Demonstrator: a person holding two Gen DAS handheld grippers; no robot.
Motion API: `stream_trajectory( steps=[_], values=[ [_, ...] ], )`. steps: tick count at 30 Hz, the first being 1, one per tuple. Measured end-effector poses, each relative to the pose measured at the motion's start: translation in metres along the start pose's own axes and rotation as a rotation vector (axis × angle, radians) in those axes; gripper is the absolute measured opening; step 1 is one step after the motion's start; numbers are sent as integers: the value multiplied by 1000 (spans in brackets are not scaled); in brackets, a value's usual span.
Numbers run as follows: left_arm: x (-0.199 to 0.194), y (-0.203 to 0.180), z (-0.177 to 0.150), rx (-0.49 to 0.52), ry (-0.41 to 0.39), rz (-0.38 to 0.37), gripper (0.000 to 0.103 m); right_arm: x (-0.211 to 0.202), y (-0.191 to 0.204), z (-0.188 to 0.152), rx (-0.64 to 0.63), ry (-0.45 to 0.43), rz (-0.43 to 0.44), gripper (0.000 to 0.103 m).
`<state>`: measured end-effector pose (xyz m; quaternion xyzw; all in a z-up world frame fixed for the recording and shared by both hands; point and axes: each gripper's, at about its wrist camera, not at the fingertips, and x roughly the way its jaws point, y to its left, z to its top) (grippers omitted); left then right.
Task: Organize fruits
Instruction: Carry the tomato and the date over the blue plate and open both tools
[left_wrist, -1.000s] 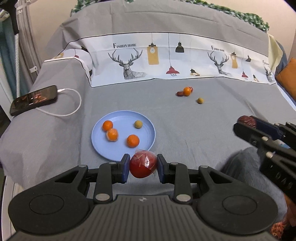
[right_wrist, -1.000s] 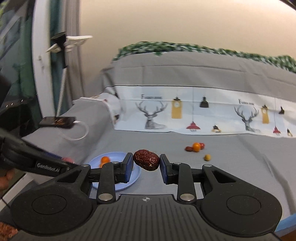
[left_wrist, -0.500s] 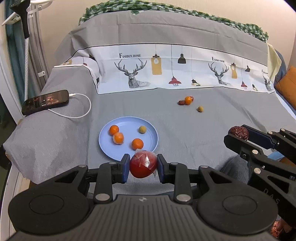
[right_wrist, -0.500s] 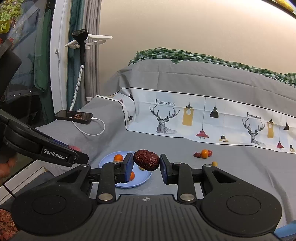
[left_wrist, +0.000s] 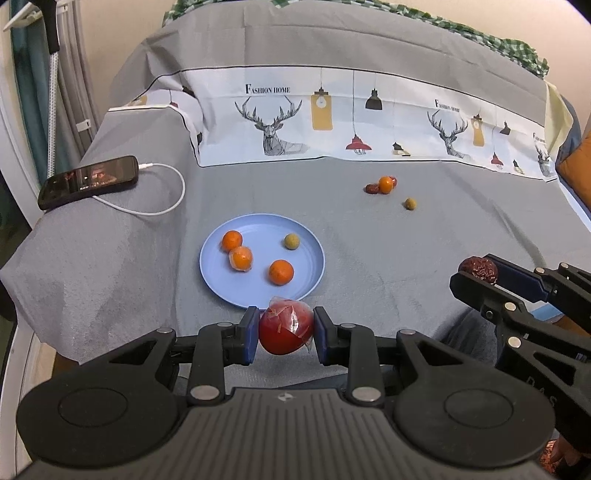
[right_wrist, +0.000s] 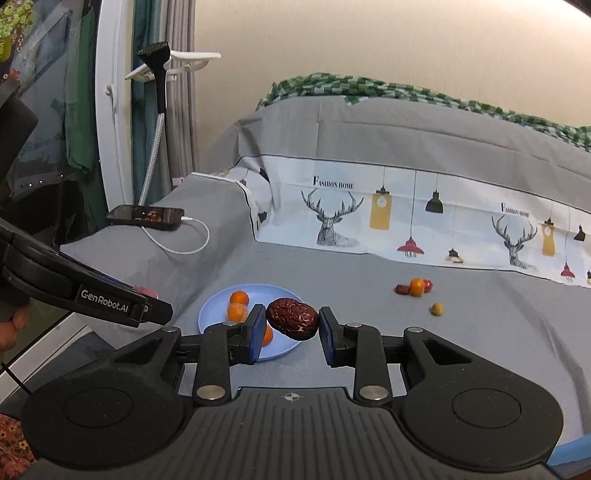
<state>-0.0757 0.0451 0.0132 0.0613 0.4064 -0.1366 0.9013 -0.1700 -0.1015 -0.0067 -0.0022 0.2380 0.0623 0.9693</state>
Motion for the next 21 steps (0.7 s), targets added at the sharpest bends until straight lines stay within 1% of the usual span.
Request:
stream_trajectory(
  steps=[5,11,13,17,21],
  values=[
    [12,5,3,-6,25,2,34,13,-1,0,5,30,4,32],
    [30,15,10,-30,73,1,34,33,-2,-1,12,77,12,32],
    [36,20,16,-49,86,5,34,39,-3,0,14,88,12,32],
    [48,34,33,-88,82,30,34,60,-6,4,40,129,6,32],
    [64,41,48,-91,89,44,34,90,-10,10,70,189,-10,32]
  ],
)
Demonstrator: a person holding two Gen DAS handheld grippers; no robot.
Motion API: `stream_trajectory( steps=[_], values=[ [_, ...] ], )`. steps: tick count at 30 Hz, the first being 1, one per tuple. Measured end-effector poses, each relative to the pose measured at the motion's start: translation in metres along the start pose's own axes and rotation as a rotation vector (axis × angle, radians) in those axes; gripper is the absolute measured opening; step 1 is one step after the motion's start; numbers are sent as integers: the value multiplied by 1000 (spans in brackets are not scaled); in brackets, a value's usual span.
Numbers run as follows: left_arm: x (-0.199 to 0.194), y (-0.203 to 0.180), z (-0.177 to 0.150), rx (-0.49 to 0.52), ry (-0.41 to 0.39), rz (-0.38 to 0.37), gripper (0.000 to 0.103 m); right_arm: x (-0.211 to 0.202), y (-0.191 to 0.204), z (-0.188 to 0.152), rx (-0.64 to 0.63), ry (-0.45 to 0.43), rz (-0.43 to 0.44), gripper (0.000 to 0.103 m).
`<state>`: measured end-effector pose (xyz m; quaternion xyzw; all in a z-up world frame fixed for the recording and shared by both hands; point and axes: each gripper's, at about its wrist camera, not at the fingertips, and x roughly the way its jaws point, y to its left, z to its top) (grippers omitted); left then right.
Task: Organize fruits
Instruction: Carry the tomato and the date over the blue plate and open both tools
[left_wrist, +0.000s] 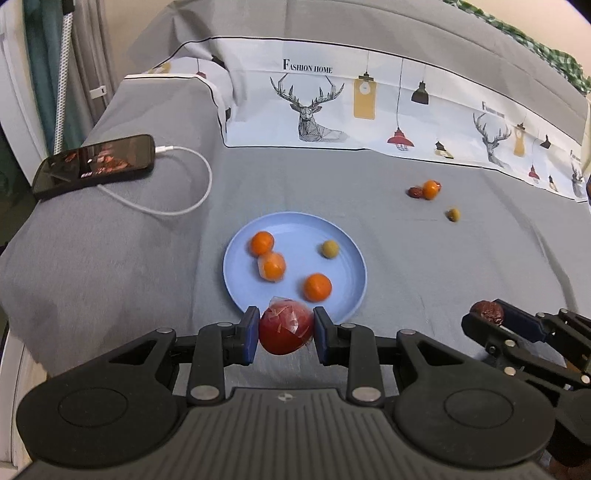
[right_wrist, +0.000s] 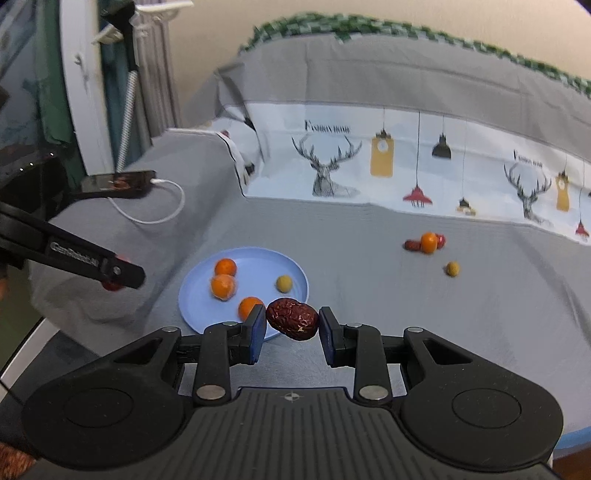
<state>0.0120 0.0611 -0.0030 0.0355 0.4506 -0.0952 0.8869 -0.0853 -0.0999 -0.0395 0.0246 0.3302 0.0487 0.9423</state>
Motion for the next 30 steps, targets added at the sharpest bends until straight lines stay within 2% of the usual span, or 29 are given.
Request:
stream_trajectory(
  steps=[7,14,22,29,30],
  values=[
    [54,2,23,5,94,6,34,55,1,16,8,82,17,32],
    [105,9,42,18,162,45,34,112,8,27,6,152,55,32],
    [151,14,55,32,209,74,34,167,8,28,5,231,75,32],
    [181,18,56,39,251,88,34,198,7,28,-2,269,77,33],
    [183,18,57,41,247,92,37,201,7,28,-3,272,78,33]
  ],
)
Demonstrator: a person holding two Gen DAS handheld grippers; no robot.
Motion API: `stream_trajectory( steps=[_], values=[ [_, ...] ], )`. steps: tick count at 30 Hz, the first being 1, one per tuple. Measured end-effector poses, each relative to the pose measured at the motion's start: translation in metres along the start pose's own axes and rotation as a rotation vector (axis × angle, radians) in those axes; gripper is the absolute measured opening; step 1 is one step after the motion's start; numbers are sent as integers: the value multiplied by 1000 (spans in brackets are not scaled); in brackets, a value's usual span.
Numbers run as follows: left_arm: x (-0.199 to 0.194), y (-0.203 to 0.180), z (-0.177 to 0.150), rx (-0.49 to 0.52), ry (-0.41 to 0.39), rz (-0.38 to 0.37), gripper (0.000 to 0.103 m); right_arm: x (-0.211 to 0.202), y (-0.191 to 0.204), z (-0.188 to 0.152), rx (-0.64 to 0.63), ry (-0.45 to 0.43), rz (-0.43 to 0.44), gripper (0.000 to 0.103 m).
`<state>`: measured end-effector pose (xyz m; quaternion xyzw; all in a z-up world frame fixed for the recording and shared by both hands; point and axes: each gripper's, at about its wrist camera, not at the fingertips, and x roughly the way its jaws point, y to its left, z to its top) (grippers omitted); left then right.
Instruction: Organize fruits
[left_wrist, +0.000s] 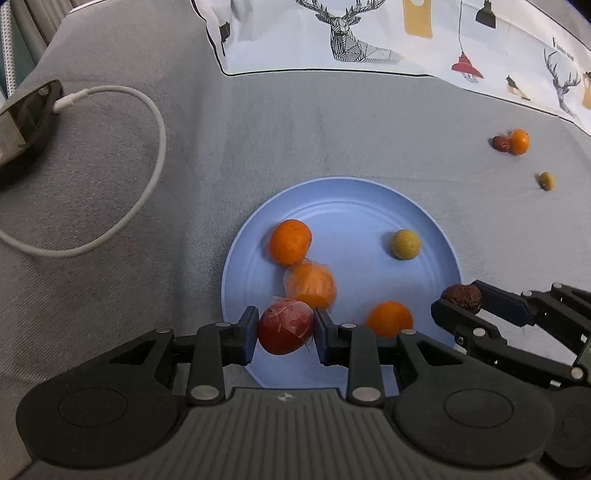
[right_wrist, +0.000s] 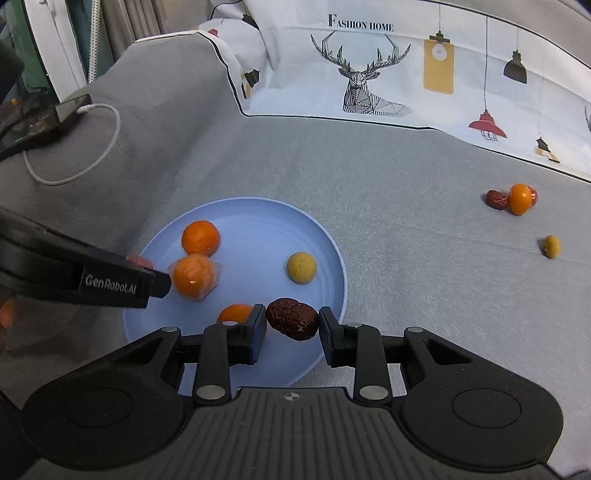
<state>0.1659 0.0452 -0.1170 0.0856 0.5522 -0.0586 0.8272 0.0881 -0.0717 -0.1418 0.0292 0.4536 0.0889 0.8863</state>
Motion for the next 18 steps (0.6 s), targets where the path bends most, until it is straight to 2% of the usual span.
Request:
stream_trajectory(
  steps=[1,2,3,4,5,7,10,14,18],
  values=[
    [1,0,1,6,-12,3,42,3,-1,1,0,3,3,33],
    [-1,0,2,14,-28,6,60,6,-1,3,2,4,8,33],
    [-3,-1,3,17,-44,13,85,8,-2,4,4,1,18,37],
    [-7,0,4,10,-65,30,96,9,-3,6,2,0,28,51],
    [-13,0,4,9,-89,36,102,9,-3,8,-5,3,27,58],
    [-25,0,3,21,-122,25,103,2,-5,9,-3,-14,23,77],
    [-37,-2,-7,46,-106,19,103,-18,-8,5,-5,-19,24,89],
    [-61,-1,-35,32,-71,14,103,-54,-7,-11,-13,-12,26,96],
    [-88,0,-65,14,-68,54,103,-87,0,-30,-4,13,13,101]
  ],
)
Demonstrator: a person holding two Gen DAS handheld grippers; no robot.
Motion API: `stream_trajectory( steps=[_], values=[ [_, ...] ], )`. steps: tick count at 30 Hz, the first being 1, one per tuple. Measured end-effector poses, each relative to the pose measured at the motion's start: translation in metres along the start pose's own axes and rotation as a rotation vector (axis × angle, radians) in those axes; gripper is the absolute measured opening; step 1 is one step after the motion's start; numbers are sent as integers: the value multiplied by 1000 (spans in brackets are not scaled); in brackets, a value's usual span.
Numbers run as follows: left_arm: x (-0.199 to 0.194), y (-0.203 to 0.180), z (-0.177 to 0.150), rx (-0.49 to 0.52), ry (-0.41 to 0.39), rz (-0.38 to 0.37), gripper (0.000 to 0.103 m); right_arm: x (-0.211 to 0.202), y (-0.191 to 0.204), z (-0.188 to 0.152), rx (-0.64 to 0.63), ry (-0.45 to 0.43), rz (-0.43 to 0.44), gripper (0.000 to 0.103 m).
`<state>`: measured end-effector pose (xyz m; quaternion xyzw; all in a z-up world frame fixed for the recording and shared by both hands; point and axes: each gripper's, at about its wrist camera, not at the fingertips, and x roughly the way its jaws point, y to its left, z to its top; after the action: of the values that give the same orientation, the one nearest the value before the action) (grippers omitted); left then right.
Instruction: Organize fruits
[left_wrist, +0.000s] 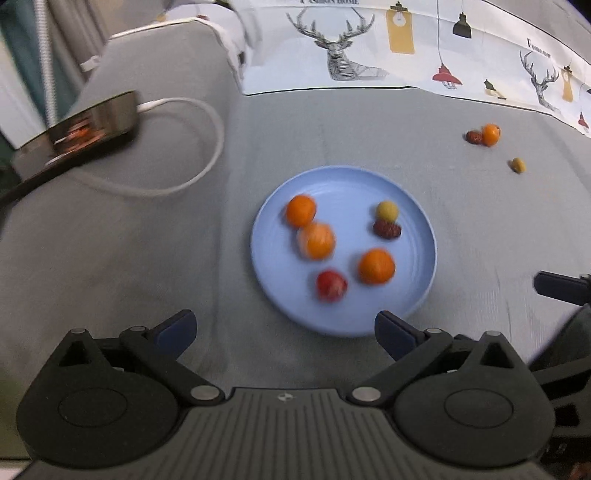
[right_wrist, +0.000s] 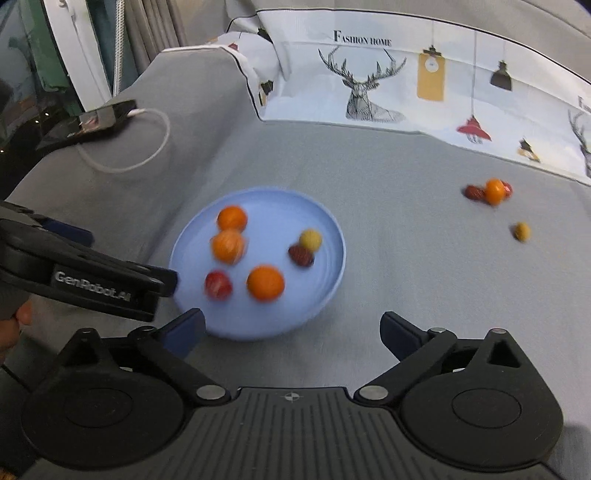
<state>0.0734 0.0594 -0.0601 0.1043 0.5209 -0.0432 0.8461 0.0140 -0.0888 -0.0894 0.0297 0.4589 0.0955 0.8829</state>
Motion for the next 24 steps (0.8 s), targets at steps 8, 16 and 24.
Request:
stream_trajectory(
  steps=[8,16,24],
  values=[
    [-46,4,-49,-22,-36,40,103,-52,14,-28,56,-15,-61,101],
    [-84,-8,-83,8,-100,39,103,-99,35,-54,2,-109,-59,101],
    [-109,-13,-94,3,-155,46,103,-130,38,-65,7,-181,-58,101]
  ],
)
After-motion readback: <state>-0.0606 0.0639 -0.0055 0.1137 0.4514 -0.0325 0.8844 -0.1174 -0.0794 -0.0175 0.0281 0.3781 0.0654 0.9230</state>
